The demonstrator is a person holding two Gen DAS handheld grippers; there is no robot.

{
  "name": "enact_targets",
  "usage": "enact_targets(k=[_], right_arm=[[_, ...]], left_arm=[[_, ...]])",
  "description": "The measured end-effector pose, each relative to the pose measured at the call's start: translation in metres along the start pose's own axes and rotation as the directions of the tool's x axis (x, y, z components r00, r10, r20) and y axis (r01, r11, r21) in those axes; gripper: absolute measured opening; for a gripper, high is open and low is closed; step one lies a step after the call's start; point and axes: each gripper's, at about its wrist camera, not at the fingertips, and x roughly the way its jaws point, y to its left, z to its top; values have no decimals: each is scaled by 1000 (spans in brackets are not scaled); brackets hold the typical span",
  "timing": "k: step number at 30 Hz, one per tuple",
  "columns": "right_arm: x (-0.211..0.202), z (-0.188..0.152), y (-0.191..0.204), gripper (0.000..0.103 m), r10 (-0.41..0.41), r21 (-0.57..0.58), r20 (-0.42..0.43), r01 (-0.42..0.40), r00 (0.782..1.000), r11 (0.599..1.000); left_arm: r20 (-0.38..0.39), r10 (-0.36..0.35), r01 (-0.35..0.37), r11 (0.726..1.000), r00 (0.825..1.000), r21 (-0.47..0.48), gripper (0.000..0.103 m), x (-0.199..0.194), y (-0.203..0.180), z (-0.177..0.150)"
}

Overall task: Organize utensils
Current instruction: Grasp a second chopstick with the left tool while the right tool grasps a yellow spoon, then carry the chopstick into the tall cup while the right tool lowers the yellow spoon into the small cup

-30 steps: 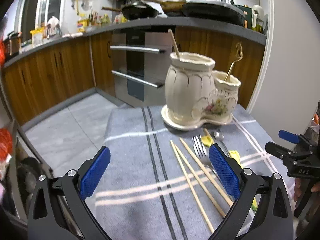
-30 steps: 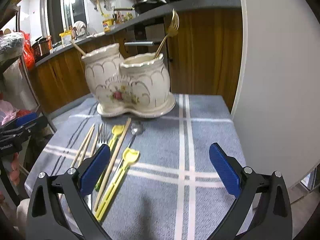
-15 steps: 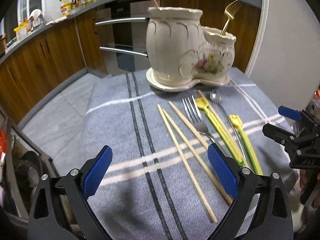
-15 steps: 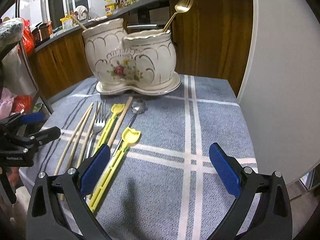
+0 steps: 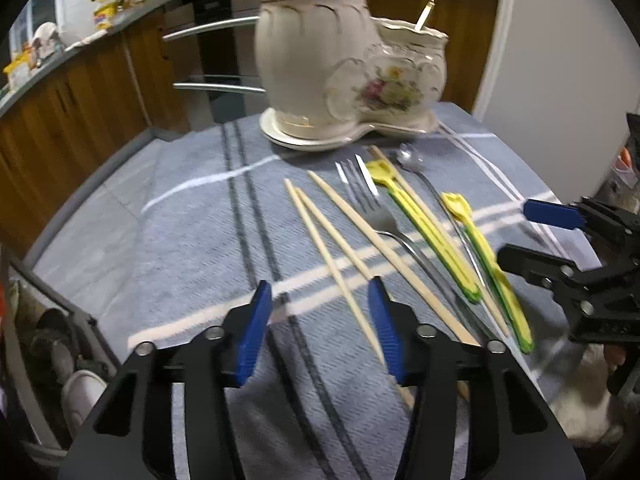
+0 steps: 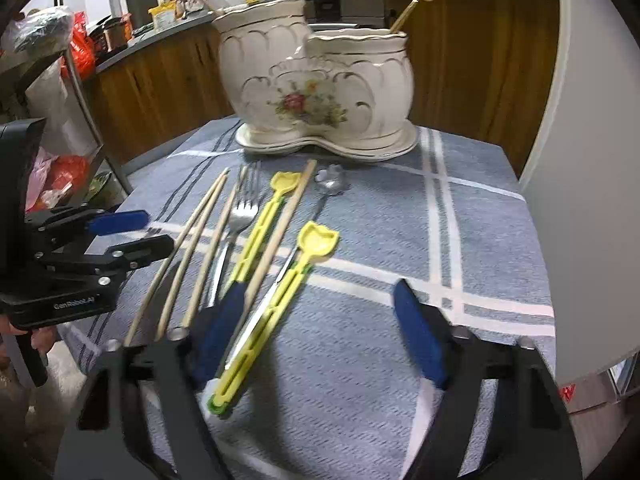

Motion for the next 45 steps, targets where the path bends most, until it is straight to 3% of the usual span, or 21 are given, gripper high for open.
enact_targets(k=[4, 13, 20, 22, 24, 29, 30, 33, 36, 45], right_arm=[[3, -2, 5, 45, 47, -5, -42, -47, 998, 999], [2, -6, 3, 13, 27, -48, -69, -30, 997, 998], [3, 4, -22, 13, -86, -18, -68, 85, 994, 996], [7, 4, -22, 18, -94, -29, -78, 92, 993, 995], [11, 6, -19, 33, -99, -48, -90, 95, 991, 994], [19, 9, -21, 33, -99, -48, -98, 95, 990, 994], [19, 10, -23, 33, -90, -35, -100, 86, 991, 996], [20, 11, -26, 11, -82, -25, -96, 80, 992, 997], [19, 11, -30, 10, -69, -8, -87, 68, 994, 998], [-9, 14, -39, 10, -17, 68, 35, 15, 999, 998]], left_arm=[[-12, -19, 19, 999, 1000, 30, 43, 0, -7, -3], [-27, 0, 1, 999, 1000, 41, 19, 3, -5, -4], [-46, 18, -17, 1000, 999, 9, 18, 5, 6, 2], [-58, 25, -25, 1000, 998, 8, 18, 9, 7, 6], [-69, 39, -38, 999, 997, 8, 18, 12, 8, 10], [-86, 62, -62, 998, 994, 7, 18, 18, 7, 18], [-86, 62, -62, 998, 994, 2, 18, 19, 8, 19], [-81, 67, -67, 998, 994, 1, 18, 21, 9, 22], [-67, 76, -76, 997, 995, 7, 6, 23, 12, 23], [12, 34, -34, 999, 999, -37, 5, 5, 30, 21]])
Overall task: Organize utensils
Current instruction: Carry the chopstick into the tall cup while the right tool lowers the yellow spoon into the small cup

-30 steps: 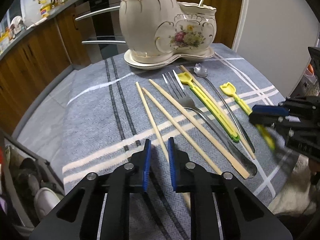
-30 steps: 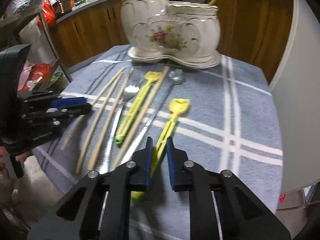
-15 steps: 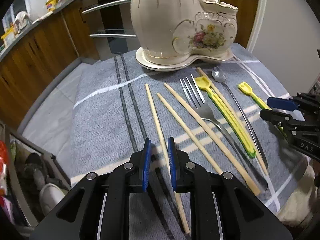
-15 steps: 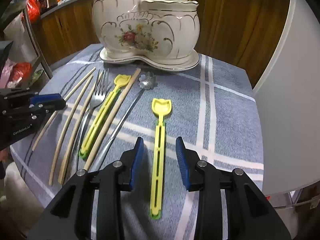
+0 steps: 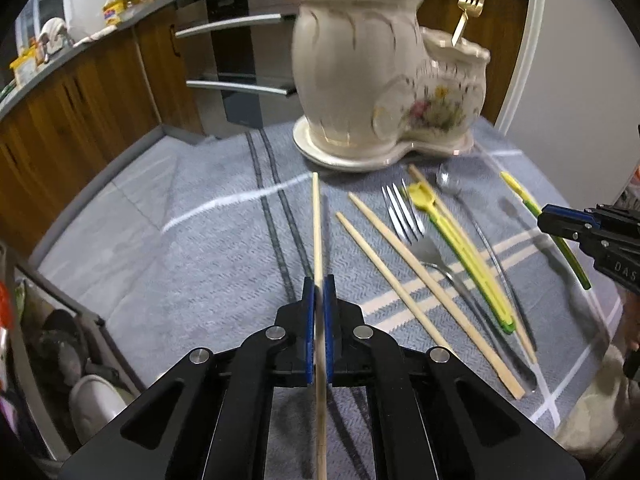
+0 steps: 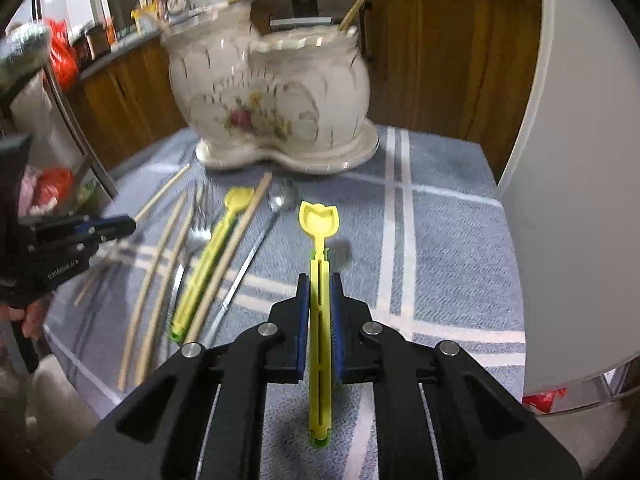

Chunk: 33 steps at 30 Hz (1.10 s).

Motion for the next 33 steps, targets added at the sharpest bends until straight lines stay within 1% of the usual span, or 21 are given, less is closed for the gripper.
enact_targets(k=[3, 5, 7, 11, 13, 16, 19, 20, 24, 25, 26, 28, 30, 33], right_arm=[[-14, 6, 0, 10, 14, 4, 74, -14, 997, 1000], [-25, 13, 0, 10, 27, 3, 129, -28, 991, 1000], [-34, 20, 1, 10, 49, 3, 181, -50, 982, 999], [-47, 34, 2, 10, 81, -8, 272, -81, 959, 997], [-50, 44, 4, 10, 92, -21, 307, -90, 947, 996], [-48, 60, 6, 10, 105, -25, 340, -103, 935, 994], [-44, 82, 5, 10, 162, -12, 377, -170, 912, 985], [-42, 89, 5, 10, 181, -7, 388, -194, 903, 981], [-33, 118, 2, 10, 221, 22, 430, -255, 875, 967], [-31, 124, 2, 10, 223, 33, 443, -264, 868, 964], [-27, 132, 0, 10, 222, 48, 458, -274, 861, 961], [-23, 142, -4, 10, 223, 66, 481, -289, 848, 955], [-15, 151, -9, 10, 228, 88, 497, -310, 837, 947], [2, 159, -15, 10, 245, 122, 502, -348, 830, 930]], left_arm=[[57, -20, 21, 1000, 998, -8, 5, -15, 8, 2], [110, -51, 51, 999, 993, -1, 5, -30, 11, 6], [156, -63, 61, 998, 986, 16, 5, -43, 11, 10], [246, -93, 85, 996, 965, 40, 5, -67, 6, 18], [292, -114, 104, 993, 950, 50, 5, -77, 1, 27], [360, -127, 107, 991, 924, 75, 5, -85, -6, 46], [424, -146, 114, 989, 894, 98, 5, -87, -12, 70], [439, -145, 110, 989, 887, 103, 5, -86, -13, 78], [515, -159, 128, 987, 843, 94, 5, -82, -14, 117], [541, -167, 143, 986, 825, 86, 5, -79, -13, 130], [556, -168, 150, 986, 814, 77, 5, -76, -12, 140], [573, -177, 175, 983, 800, 59, 5, -71, -11, 154], [582, -200, 217, 975, 788, 41, 5, -64, -8, 168], [581, -214, 244, 969, 786, 26, 5, -49, -8, 185]])
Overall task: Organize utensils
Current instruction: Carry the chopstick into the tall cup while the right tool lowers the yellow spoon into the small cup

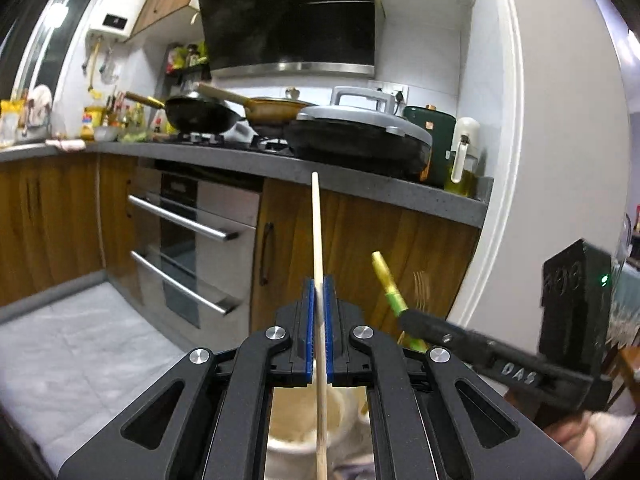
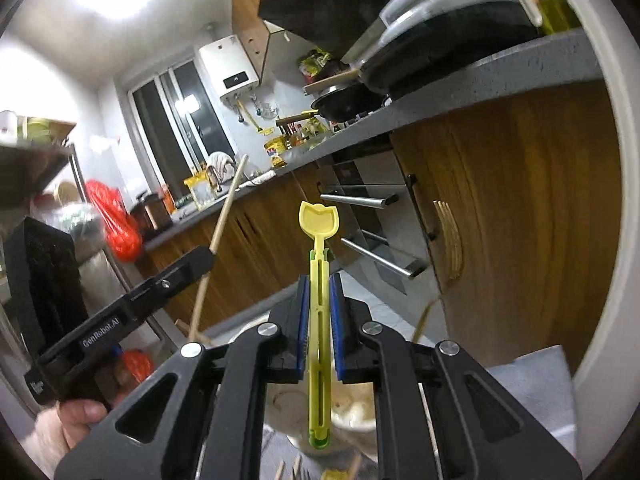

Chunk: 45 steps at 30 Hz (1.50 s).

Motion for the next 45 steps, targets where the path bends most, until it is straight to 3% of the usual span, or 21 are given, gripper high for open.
enact_targets(k=[5, 9, 15, 21, 29, 38, 45], right_arm=[[15, -6, -8, 10, -24, 4, 9, 24, 1000, 1000], [18, -14, -9, 10, -89, -45, 36, 91, 995, 995], [24, -28, 3, 10, -165, -171, 57, 173, 985, 970], [13, -34, 10, 10, -182, -216, 60, 191, 981, 958], [-6, -49, 14, 10, -248, -240, 67, 257, 966, 936], [-16, -59, 6, 10, -278, -186, 49, 282, 959, 941], [-17, -62, 5, 10, -282, -178, 42, 285, 958, 942]], left_arm=[[40, 35, -35, 999, 999, 8, 5, 15, 0, 1], [66, 82, -85, 995, 994, 43, 5, 21, -2, -6], [89, 87, -93, 994, 992, 62, 5, 19, -4, -17], [94, 93, -104, 987, 991, 123, 5, 3, -14, -29], [33, 101, -104, 989, 994, 103, 5, -19, -21, -50], [-51, 151, -147, 987, 987, 70, 5, -27, -15, -73], [-57, 148, -143, 986, 987, 82, 5, -31, -19, -72]])
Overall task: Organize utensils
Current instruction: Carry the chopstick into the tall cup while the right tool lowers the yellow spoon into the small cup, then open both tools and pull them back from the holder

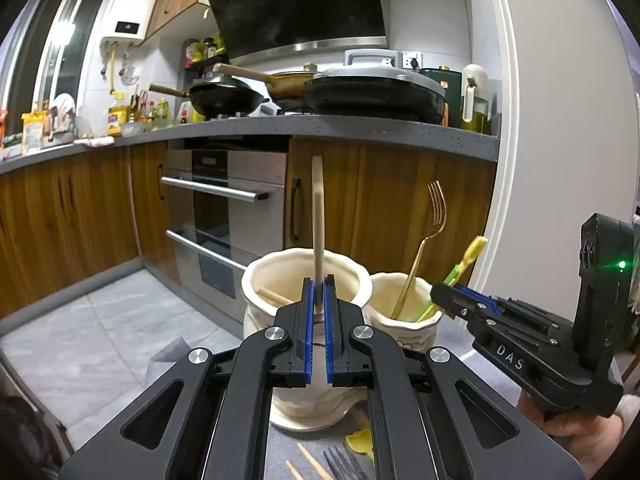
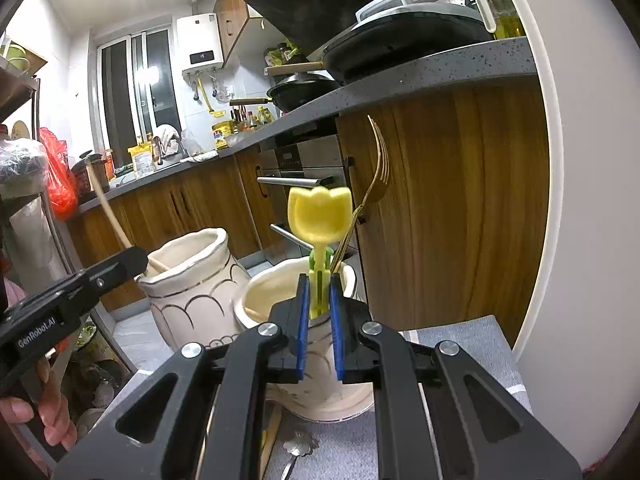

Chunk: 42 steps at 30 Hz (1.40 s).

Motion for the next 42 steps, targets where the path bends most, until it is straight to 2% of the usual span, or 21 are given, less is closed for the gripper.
enact_targets(k=[8, 14, 16, 20, 28, 29, 31, 33, 34, 37, 42], right_arm=[[0, -1, -4, 10, 1, 1, -2, -1, 1000, 1000], [1, -1, -4, 12, -1, 4, -6, 1, 1000, 1000], [1, -2, -4, 18, -3, 9, -8, 4, 1000, 1000], [1, -2, -3, 21, -7, 7, -8, 7, 1000, 1000], [-8, 0, -6, 54, -4, 26, -3, 4, 1000, 1000], [-11, 0, -7, 58, -2, 29, -5, 2, 1000, 1000], [-16, 1, -9, 73, 4, 36, -7, -4, 1000, 999], [-22, 1, -11, 83, 15, 44, -13, -14, 1000, 999], [-25, 0, -12, 88, 18, 46, -17, -17, 1000, 999], [-35, -3, -13, 97, 12, 36, -34, -11, 999, 999], [-53, -10, -11, 98, -3, -5, -52, 3, 999, 1000]], left_arm=[[8, 15, -15, 1000, 1000, 8, 7, -3, -2, 3], [33, 34, -35, 999, 999, 14, 23, -11, 0, 5], [43, 37, -38, 999, 998, 18, 27, -14, 0, 6], [50, 46, -47, 999, 998, 16, 35, -19, 3, 7], [72, 76, -76, 997, 995, 2, 50, -38, 11, 12], [76, 80, -80, 997, 994, 0, 55, -41, 12, 12], [84, 91, -91, 996, 992, -4, 65, -47, 14, 13], [89, 97, -96, 995, 991, -8, 78, -53, 15, 13], [95, 104, -103, 995, 990, -13, 80, -57, 16, 12], [99, 119, -117, 993, 988, -23, 93, -65, 19, 10], [70, 136, -135, 990, 988, -31, 97, -73, 24, 2]])
